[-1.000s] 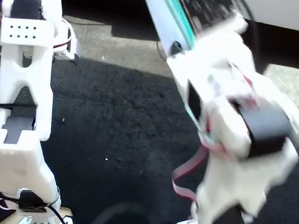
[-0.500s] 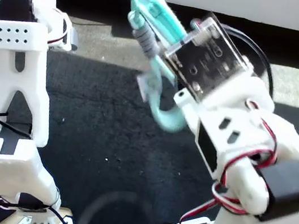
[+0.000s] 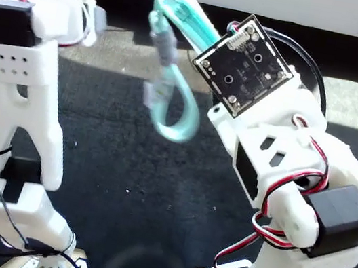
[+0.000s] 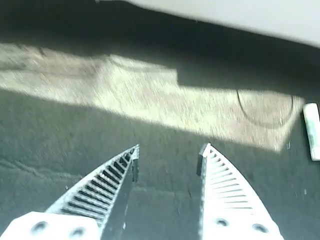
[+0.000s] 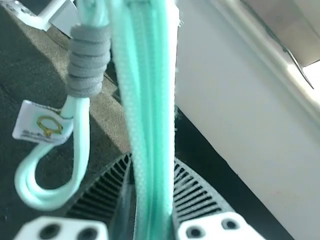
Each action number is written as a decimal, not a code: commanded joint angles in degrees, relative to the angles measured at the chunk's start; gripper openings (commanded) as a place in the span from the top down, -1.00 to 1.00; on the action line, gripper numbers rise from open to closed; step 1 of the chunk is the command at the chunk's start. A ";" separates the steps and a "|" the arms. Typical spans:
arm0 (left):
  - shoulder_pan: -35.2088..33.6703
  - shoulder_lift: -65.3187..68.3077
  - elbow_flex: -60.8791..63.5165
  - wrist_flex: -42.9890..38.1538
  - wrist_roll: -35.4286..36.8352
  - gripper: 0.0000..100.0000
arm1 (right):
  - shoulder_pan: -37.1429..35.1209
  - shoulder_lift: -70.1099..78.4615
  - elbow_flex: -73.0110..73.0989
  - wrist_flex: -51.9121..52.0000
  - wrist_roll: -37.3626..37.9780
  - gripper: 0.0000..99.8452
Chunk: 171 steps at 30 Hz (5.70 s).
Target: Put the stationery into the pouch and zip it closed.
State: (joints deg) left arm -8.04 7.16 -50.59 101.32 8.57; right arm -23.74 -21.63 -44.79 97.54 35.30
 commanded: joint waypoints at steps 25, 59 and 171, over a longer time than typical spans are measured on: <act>2.77 -9.98 6.64 0.00 0.26 0.58 | 3.74 -57.36 88.57 -46.99 -6.77 0.99; 15.60 -10.07 11.47 0.09 -9.58 0.58 | 5.14 -83.38 138.33 -64.13 -6.68 0.99; 20.79 9.01 11.74 -11.96 -21.45 0.63 | 5.14 -83.38 135.60 -63.96 -6.68 0.99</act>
State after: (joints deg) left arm 12.26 16.40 -38.37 88.04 -13.05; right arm -19.34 -104.79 91.12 33.45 28.44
